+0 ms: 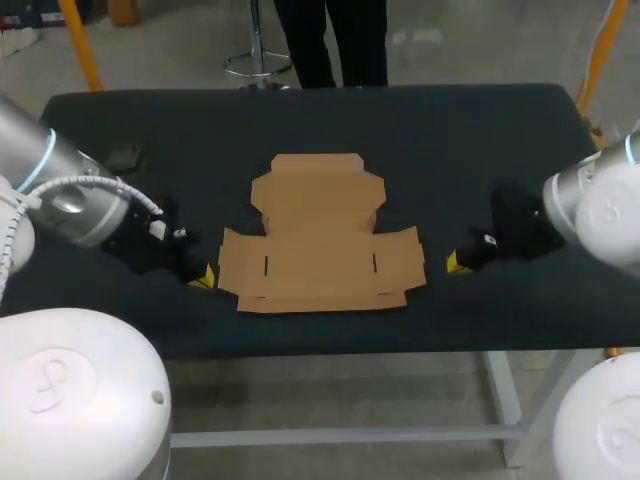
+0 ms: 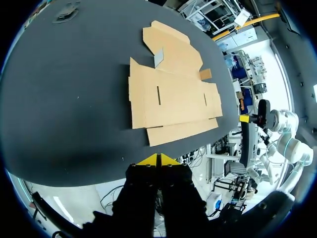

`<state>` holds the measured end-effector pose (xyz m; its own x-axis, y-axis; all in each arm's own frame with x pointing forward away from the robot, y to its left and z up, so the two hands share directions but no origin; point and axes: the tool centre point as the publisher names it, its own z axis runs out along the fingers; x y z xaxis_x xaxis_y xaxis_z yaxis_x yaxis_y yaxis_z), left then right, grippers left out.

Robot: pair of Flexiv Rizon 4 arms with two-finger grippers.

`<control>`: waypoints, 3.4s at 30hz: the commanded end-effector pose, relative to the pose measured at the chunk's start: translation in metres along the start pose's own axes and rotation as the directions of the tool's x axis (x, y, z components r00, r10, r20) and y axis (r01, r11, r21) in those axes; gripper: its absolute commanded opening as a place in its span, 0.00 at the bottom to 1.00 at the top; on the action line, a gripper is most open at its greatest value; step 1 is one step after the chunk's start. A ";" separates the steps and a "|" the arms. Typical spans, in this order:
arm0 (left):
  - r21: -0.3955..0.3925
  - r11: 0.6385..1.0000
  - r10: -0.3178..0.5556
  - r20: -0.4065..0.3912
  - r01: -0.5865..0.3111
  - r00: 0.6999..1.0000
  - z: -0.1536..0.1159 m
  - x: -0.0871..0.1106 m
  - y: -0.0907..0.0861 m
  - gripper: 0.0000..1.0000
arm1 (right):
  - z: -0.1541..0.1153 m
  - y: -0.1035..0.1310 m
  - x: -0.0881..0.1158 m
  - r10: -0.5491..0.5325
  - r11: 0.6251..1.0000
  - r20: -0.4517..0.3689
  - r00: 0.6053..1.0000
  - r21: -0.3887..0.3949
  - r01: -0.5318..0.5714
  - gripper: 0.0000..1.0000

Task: Assemble the packaging by folding the flat box into shape, placing the metal phone stand inside, and closing the box properly

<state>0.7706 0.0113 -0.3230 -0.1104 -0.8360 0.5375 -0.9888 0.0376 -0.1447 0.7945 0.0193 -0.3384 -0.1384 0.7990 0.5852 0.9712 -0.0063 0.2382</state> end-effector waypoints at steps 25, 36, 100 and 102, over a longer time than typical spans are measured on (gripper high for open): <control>-0.026 0.999 -0.042 -0.076 0.041 0.996 0.026 -0.003 0.042 0.00 | 0.022 -0.038 -0.011 0.081 0.996 -0.070 0.994 -0.016 -0.082 0.00; -0.030 0.999 -0.035 -0.085 0.033 0.996 0.031 -0.003 0.040 0.00 | 0.025 -0.036 -0.013 0.077 0.997 -0.078 0.994 -0.004 -0.077 0.00; -0.056 0.998 -0.016 -0.098 0.011 0.995 0.078 -0.039 0.004 0.00 | 0.104 -0.016 -0.005 0.092 0.990 -0.122 0.988 0.120 -0.077 0.00; -0.058 0.998 -0.017 -0.098 0.011 0.995 0.079 -0.040 0.003 0.00 | 0.106 -0.015 -0.005 0.093 0.989 -0.123 0.988 0.124 -0.078 0.00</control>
<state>0.7773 0.0017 -0.4083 -0.1033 -0.7788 0.6187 -0.9939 0.0560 -0.0955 0.7982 0.0782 -0.4236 -0.0697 0.7189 0.6916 0.9951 0.0017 0.0985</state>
